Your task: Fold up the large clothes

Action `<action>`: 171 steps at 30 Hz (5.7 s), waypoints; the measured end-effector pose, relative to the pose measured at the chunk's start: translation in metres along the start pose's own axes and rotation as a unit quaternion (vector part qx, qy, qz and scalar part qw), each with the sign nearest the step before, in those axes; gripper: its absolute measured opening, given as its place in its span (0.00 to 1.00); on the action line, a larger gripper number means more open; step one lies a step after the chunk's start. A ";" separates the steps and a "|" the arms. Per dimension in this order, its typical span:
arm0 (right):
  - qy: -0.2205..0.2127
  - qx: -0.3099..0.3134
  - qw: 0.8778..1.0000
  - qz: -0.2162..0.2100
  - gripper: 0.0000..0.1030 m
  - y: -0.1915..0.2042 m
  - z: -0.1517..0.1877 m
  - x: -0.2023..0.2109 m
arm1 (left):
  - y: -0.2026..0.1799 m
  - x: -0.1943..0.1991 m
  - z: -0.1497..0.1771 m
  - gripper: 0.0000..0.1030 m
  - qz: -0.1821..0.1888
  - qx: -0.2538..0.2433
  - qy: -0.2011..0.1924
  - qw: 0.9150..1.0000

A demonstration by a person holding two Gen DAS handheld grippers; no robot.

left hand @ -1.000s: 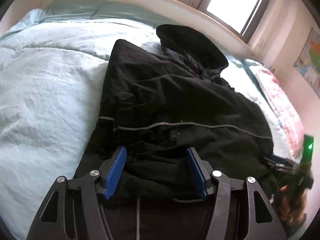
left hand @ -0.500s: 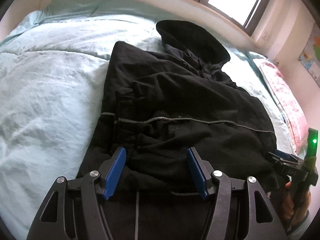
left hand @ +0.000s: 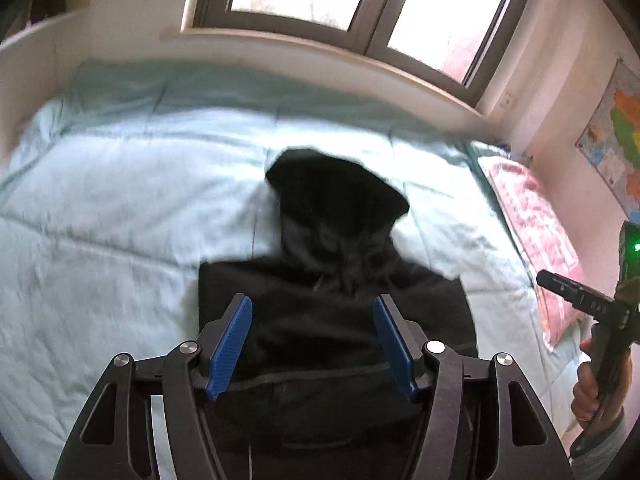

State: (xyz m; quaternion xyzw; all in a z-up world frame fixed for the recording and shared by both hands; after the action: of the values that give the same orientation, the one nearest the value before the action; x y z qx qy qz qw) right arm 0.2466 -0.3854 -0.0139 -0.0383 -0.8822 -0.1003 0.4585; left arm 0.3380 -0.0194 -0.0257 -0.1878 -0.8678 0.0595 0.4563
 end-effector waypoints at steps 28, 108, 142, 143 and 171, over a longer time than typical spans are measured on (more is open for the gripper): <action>0.115 -0.007 0.993 -0.004 0.63 -0.008 -0.140 -0.301 | 0.062 -0.318 -0.151 0.64 -0.047 0.024 0.109 0.993; 0.111 0.125 0.981 -0.099 0.62 0.051 -0.202 -0.317 | 0.071 -0.314 -0.230 0.74 0.076 -0.089 0.125 0.985; 0.036 0.268 0.953 -0.138 0.19 0.093 -0.079 -0.137 | -0.028 -0.119 -0.059 0.22 0.092 -0.227 0.107 0.964; 0.038 0.268 0.953 -0.137 0.19 0.092 -0.069 -0.130 | -0.032 -0.104 -0.041 0.22 0.100 -0.226 0.106 0.963; 0.058 0.175 0.973 -0.139 0.67 0.051 0.101 -0.019 | -0.013 -0.024 0.110 0.39 0.130 -0.070 0.118 0.982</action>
State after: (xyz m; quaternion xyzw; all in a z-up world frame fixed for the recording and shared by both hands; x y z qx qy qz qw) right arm 0.1850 -0.3133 -0.0789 0.1712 -0.8547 -0.0096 0.4900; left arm 0.2568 -0.0330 -0.1039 -0.3361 -0.7780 0.0349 0.5297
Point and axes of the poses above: each gripper's, at about its wrist camera, not at the fingertips, and x roughly against the way its jaws point, y to its left, z to its underside, the point moved 6 cm from there along -x, roughly the way its jaws point, and after that the axes turned 5 degrees about y, right-handed, at the moved point
